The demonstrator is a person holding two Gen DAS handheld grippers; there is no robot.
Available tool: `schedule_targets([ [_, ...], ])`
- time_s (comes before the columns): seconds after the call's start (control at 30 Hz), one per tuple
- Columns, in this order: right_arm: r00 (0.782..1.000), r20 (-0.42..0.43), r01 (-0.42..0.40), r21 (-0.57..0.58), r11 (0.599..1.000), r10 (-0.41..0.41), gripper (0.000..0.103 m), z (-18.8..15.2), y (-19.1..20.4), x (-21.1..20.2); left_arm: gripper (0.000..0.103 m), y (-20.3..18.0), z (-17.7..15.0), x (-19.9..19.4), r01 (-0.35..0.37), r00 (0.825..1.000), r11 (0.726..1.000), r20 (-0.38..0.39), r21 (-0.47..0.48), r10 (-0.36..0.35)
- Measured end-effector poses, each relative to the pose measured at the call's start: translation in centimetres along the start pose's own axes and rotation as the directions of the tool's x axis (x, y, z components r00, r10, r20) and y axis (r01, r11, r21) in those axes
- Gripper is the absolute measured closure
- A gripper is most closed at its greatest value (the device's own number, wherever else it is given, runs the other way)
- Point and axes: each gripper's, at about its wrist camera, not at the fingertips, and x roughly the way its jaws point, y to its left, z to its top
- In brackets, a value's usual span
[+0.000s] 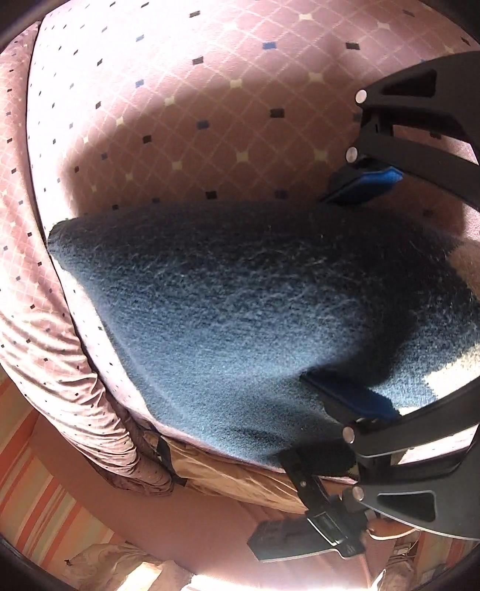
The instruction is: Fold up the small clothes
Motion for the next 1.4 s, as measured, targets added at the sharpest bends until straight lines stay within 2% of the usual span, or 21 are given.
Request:
schedule_targets([
  [0.17,1.000,-0.010,-0.001,-0.002,1.000,0.001,0.019,0.2,-0.5,-0.3,0.003,1.2,0.1,1.1,0.094,0.995,0.995,-0.013,-0.038,-0.094],
  [0.2,1.000,-0.012,-0.004,-0.006,1.000,0.004,0.019,0.3,-0.4,-0.2,0.003,1.8,0.1,1.4,0.134,0.991,0.989,-0.021,-0.059,-0.136],
  [0.3,1.000,-0.013,-0.013,-0.009,1.000,0.013,0.018,0.2,-0.8,-0.2,0.003,3.1,0.1,2.4,0.240,0.969,0.963,-0.037,-0.124,-0.246],
  [0.37,1.000,-0.014,-0.016,-0.016,1.000,0.016,0.018,0.3,-0.9,-0.2,0.003,3.3,0.1,2.8,0.280,0.956,0.950,-0.046,-0.139,-0.289],
  [0.47,0.999,-0.017,-0.027,-0.026,0.999,0.027,0.017,0.3,-1.1,-0.2,0.003,2.9,0.3,3.8,0.361,0.921,0.918,-0.091,-0.165,-0.378],
  [0.5,0.999,-0.018,-0.033,-0.025,0.999,0.033,0.017,0.3,-1.2,-0.2,0.003,2.2,0.4,4.3,0.367,0.915,0.917,-0.119,-0.154,-0.386],
  [0.57,0.999,-0.019,-0.043,-0.017,0.999,0.043,0.017,0.3,-1.5,-0.2,0.003,0.9,0.4,4.7,0.329,0.926,0.937,-0.154,-0.113,-0.344],
  [0.6,0.999,-0.021,-0.049,-0.012,0.999,0.049,0.017,0.3,-1.6,-0.1,0.003,0.1,0.5,4.8,0.329,0.923,0.939,-0.178,-0.100,-0.342],
  [0.67,0.998,-0.019,-0.057,-0.008,0.998,0.057,0.016,0.3,-1.8,-0.1,0.003,-0.8,0.7,5.3,0.303,0.927,0.949,-0.205,-0.091,-0.315],
  [0.77,0.999,-0.005,-0.051,-0.023,0.998,0.051,0.018,0.5,-1.4,0.1,0.003,-1.0,1.0,6.0,0.298,0.924,0.948,-0.215,-0.115,-0.316],
  [0.83,0.999,-0.002,-0.038,-0.025,0.999,0.038,0.021,0.5,-1.4,0.0,0.003,-1.7,0.9,6.1,0.270,0.937,0.958,-0.205,-0.092,-0.284],
  [0.9,1.000,0.005,-0.010,-0.042,0.999,0.010,0.027,0.6,-0.9,0.0,0.011,-3.3,0.7,5.7,0.211,0.962,0.977,-0.173,-0.025,-0.212],
  [1.0,0.999,0.038,0.029,-0.070,0.997,-0.026,0.032,0.3,-0.3,-0.2,0.024,-5.1,0.2,4.6,0.172,0.981,0.985,-0.100,0.026,-0.168],
  [1.17,0.994,0.096,0.071,-0.100,0.993,-0.061,0.037,-0.2,0.5,-0.8,0.033,-6.5,0.0,3.6,0.117,0.993,0.992,-0.031,0.052,-0.116],
  [1.4,0.992,0.124,0.049,-0.106,0.993,-0.036,0.041,-0.1,2.1,-3.4,0.042,-7.1,-0.2,1.6,0.112,0.993,0.993,-0.036,0.029,-0.111],
])
